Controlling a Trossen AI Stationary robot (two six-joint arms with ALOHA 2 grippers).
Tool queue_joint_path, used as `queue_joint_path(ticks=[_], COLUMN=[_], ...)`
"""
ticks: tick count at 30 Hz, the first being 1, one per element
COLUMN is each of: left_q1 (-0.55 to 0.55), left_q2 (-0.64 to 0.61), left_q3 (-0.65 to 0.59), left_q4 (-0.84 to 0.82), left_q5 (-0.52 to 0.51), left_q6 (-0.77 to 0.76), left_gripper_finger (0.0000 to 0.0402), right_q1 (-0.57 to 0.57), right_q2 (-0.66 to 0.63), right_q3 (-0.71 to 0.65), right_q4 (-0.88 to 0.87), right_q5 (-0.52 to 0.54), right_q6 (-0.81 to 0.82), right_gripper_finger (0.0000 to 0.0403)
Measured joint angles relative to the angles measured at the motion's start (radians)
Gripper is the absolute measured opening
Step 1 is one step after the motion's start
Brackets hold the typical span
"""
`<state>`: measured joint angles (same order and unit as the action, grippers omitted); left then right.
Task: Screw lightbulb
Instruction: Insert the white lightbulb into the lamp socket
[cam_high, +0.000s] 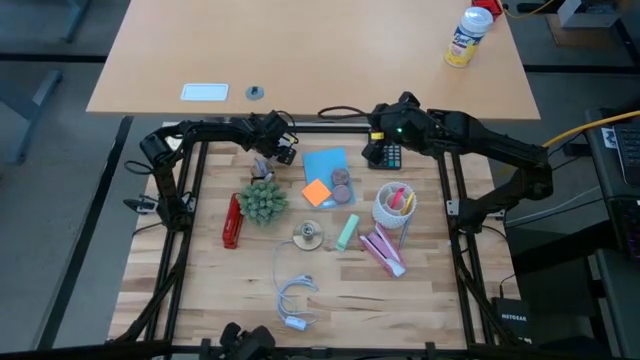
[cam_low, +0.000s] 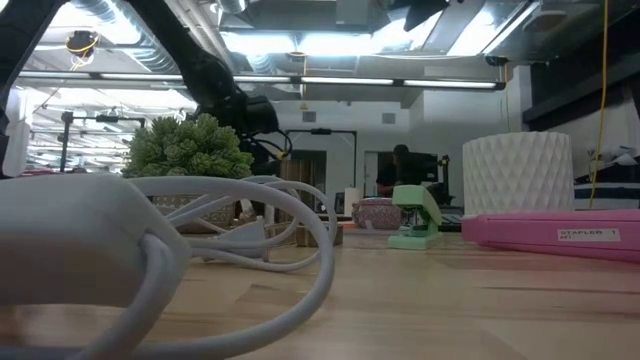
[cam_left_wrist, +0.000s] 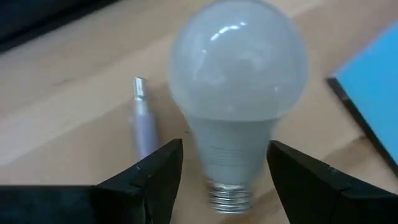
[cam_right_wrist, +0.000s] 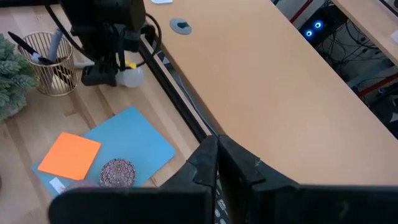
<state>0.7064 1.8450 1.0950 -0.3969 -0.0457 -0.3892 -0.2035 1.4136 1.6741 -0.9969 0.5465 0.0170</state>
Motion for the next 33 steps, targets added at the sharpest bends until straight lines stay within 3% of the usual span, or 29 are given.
queue_joint_path(ticks=[6,17,25,33], left_q1=[0.005,0.004,0.004,0.016], left_q2=[0.000,0.000,-0.013,-0.130], left_q3=[0.000,0.000,0.000,0.000], left_q4=[0.002,0.020,0.020,0.045], left_q5=[-0.003,-0.003,0.059,0.079], left_q6=[0.010,0.024,-0.032,-0.064], left_gripper_finger=[0.0214,0.0122,0.0138,0.0134], right_q1=[0.000,0.000,0.000,0.000], right_q2=[0.000,0.000,-0.002,-0.034], right_q3=[0.000,0.000,0.000,0.001], right_q4=[-0.002,-0.002,0.000,0.006], right_q5=[0.000,0.000,0.001,0.034], right_q6=[0.000,0.000,0.000,0.000], right_gripper_finger=[0.0017,0.0017,0.0017,0.0017])
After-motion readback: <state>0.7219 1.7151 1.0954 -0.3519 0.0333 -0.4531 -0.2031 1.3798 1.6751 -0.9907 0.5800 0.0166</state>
